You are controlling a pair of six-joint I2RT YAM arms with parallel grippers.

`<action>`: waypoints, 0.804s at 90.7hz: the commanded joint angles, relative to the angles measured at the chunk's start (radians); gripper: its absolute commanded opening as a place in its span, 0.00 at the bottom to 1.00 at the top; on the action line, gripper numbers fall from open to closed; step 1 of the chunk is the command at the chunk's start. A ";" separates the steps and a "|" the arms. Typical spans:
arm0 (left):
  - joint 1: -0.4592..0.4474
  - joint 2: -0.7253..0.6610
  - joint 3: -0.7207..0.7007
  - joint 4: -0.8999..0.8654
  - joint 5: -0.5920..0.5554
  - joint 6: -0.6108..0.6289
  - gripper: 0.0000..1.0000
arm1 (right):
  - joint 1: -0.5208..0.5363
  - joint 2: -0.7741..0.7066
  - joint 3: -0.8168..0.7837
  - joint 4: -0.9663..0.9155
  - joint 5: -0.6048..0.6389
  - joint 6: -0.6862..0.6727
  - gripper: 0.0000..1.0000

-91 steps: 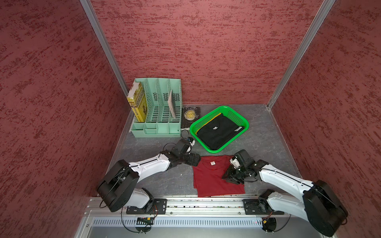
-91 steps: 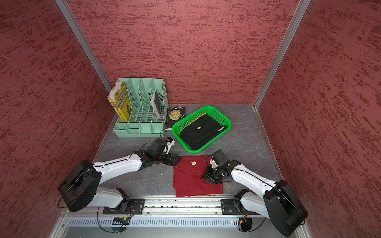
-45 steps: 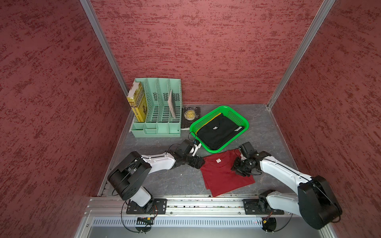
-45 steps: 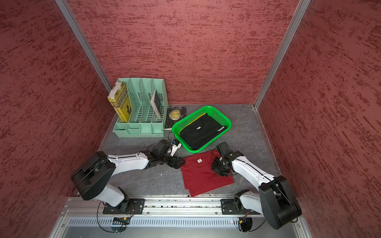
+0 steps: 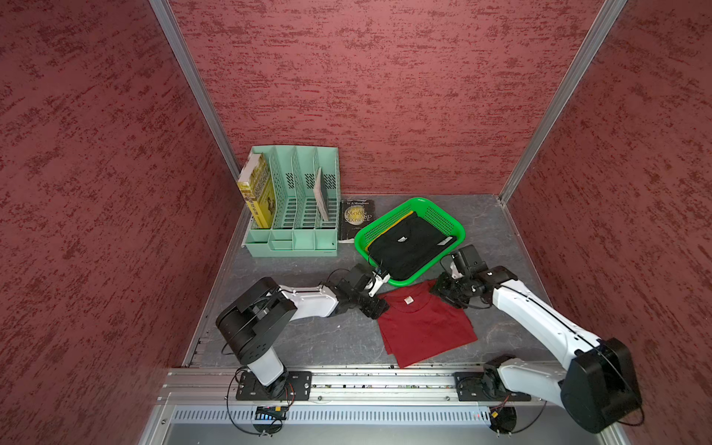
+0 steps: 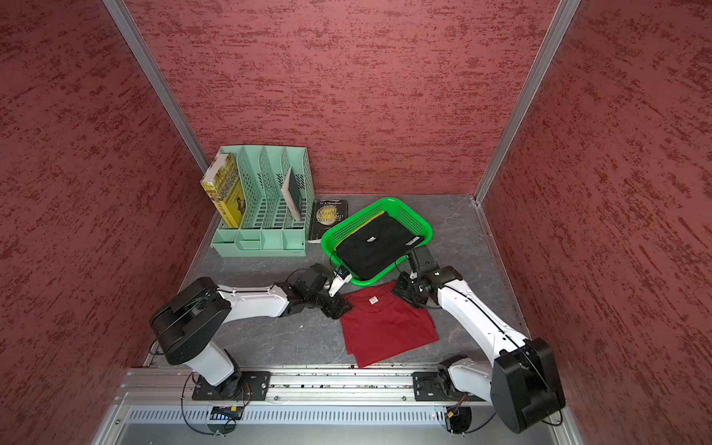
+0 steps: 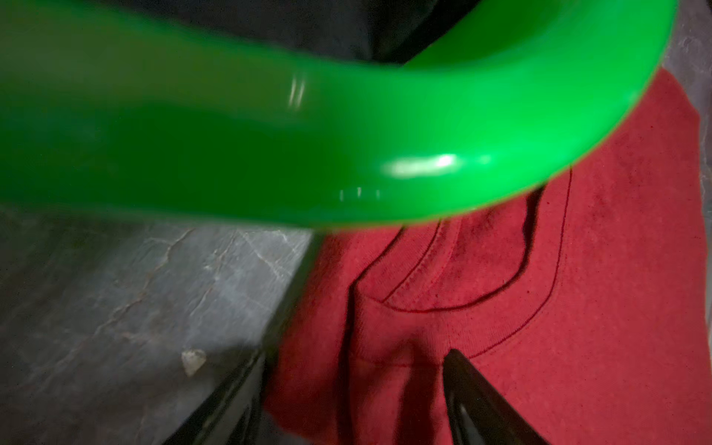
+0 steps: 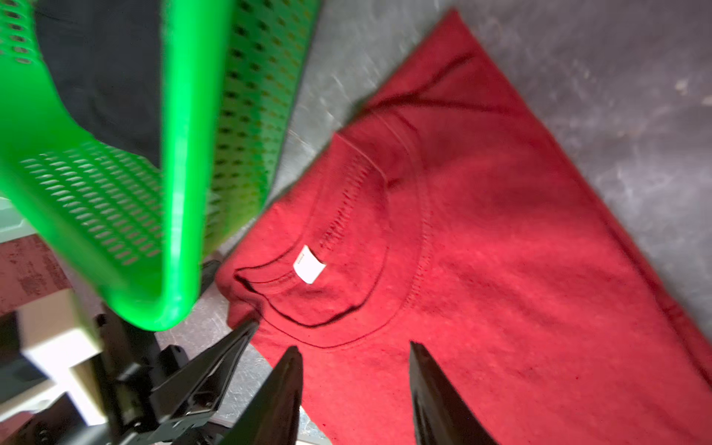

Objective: Put the folded t-shirts into the basket
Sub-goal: Pick up the T-shirt from the center of the board.

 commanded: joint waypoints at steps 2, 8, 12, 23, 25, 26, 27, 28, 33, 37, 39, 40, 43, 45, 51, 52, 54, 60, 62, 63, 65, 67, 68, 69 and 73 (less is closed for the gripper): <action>-0.013 0.009 -0.004 0.029 -0.006 0.041 0.51 | -0.010 0.002 0.045 -0.030 0.054 -0.006 0.54; -0.018 0.008 -0.001 0.030 0.025 0.056 0.31 | -0.013 0.014 0.055 -0.018 0.058 0.001 0.56; -0.029 0.008 0.003 0.030 0.029 0.061 0.19 | -0.015 0.030 0.064 -0.013 0.065 0.004 0.57; -0.124 -0.036 -0.016 0.040 -0.059 0.101 0.08 | -0.033 0.066 0.086 -0.010 0.085 0.021 0.61; -0.148 -0.046 -0.024 0.050 -0.084 0.122 0.06 | -0.036 0.074 0.088 -0.009 0.085 0.025 0.62; -0.161 -0.050 -0.026 0.053 -0.097 0.131 0.06 | -0.039 0.078 0.088 -0.007 0.086 0.028 0.63; -0.174 -0.055 -0.028 0.057 -0.113 0.137 0.05 | -0.041 0.080 0.089 -0.005 0.086 0.030 0.63; -0.186 -0.059 -0.030 0.058 -0.128 0.145 0.04 | -0.043 0.082 0.088 -0.005 0.088 0.032 0.63; -0.241 -0.078 -0.031 0.066 -0.196 0.197 0.02 | -0.050 0.098 0.093 -0.007 0.100 0.048 0.64; -0.281 -0.089 -0.031 0.075 -0.249 0.224 0.01 | -0.057 0.111 0.093 -0.008 0.114 0.055 0.64; -0.297 -0.094 -0.030 0.078 -0.275 0.237 0.00 | -0.061 0.114 0.095 -0.011 0.120 0.061 0.64; -0.307 -0.097 -0.031 0.081 -0.283 0.244 0.00 | -0.063 0.116 0.095 -0.013 0.124 0.065 0.64; -0.333 -0.103 -0.032 0.095 -0.319 0.267 0.00 | -0.070 0.123 0.093 -0.018 0.135 0.071 0.64; -0.351 -0.107 -0.034 0.106 -0.336 0.283 0.00 | -0.075 0.127 0.092 -0.018 0.142 0.074 0.64; -0.407 -0.110 -0.031 0.129 -0.398 0.341 0.00 | -0.091 0.142 0.087 -0.011 0.148 0.072 0.63; -0.413 -0.109 -0.031 0.131 -0.410 0.351 0.00 | -0.093 0.143 0.087 -0.010 0.149 0.070 0.63; -0.429 -0.109 -0.026 0.130 -0.429 0.365 0.00 | -0.098 0.146 0.087 -0.008 0.149 0.066 0.63; -0.469 -0.104 -0.006 0.122 -0.476 0.396 0.00 | -0.104 0.166 0.089 0.000 0.146 0.053 0.63; -0.481 -0.102 0.000 0.121 -0.486 0.403 0.00 | -0.104 0.174 0.090 0.004 0.142 0.048 0.63; -0.486 -0.102 0.002 0.121 -0.490 0.406 0.00 | -0.105 0.179 0.091 0.006 0.140 0.045 0.63; -0.492 -0.101 0.004 0.123 -0.498 0.415 0.00 | -0.104 0.184 0.094 0.007 0.137 0.041 0.63; -0.502 -0.098 0.008 0.127 -0.502 0.420 0.00 | -0.104 0.195 0.096 0.011 0.135 0.037 0.63; -0.505 -0.098 0.010 0.127 -0.503 0.422 0.00 | -0.104 0.200 0.097 0.013 0.134 0.035 0.63; -0.508 -0.097 0.012 0.127 -0.503 0.425 0.00 | -0.105 0.205 0.097 0.017 0.133 0.032 0.63; -0.518 -0.093 0.019 0.132 -0.508 0.435 0.00 | -0.104 0.227 0.095 0.050 0.119 0.005 0.64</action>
